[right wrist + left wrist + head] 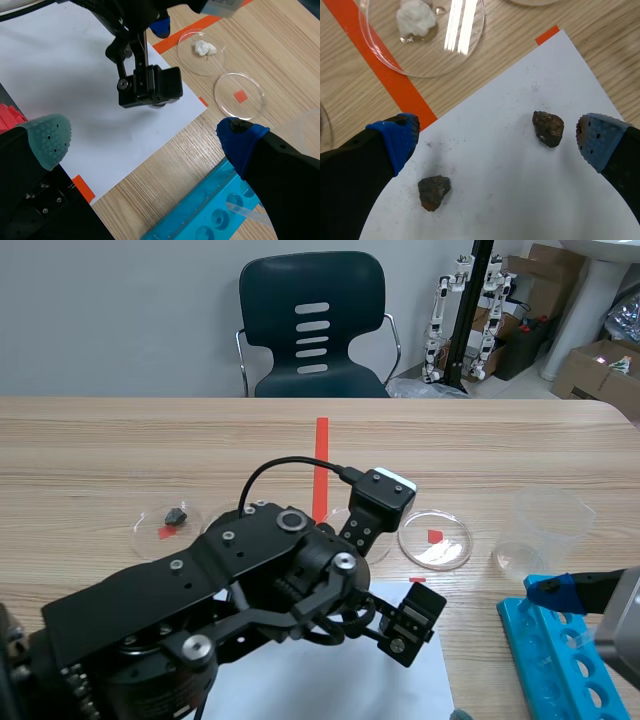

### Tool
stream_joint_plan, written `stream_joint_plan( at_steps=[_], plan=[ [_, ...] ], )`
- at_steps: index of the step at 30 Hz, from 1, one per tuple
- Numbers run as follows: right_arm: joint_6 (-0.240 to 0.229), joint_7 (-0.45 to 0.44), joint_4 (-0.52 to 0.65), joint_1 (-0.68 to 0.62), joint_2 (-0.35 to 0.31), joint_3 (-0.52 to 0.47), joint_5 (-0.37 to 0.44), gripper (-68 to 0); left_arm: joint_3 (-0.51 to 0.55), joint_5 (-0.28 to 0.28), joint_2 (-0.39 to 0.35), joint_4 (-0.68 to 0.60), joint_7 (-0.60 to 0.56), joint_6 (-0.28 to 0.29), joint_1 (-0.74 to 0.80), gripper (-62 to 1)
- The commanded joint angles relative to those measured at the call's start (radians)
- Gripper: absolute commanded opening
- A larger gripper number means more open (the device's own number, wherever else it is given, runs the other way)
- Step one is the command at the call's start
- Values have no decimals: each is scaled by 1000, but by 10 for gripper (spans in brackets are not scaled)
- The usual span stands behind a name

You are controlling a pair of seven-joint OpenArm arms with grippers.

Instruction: Return to the home posture

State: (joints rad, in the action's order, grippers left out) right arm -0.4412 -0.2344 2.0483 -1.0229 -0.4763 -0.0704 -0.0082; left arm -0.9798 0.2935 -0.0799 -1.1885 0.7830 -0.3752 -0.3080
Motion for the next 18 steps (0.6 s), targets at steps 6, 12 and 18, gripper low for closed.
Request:
stream_joint_plan(
  at_steps=[6, 12, 18],
  plan=[
    [4, -14, 20, 6, 0, -2, 12, -67, 103, 3, -155, -208, -159, 109, 126, 14],
    [4, -14, 20, 6, 0, -2, 12, -67, 234, 23, -327, -367, -311, 206, 273, 14],
    [4, -14, 20, 6, 0, -2, 12, -67, 442, 55, -483, -477, -432, 320, 475, 14]
  ],
)
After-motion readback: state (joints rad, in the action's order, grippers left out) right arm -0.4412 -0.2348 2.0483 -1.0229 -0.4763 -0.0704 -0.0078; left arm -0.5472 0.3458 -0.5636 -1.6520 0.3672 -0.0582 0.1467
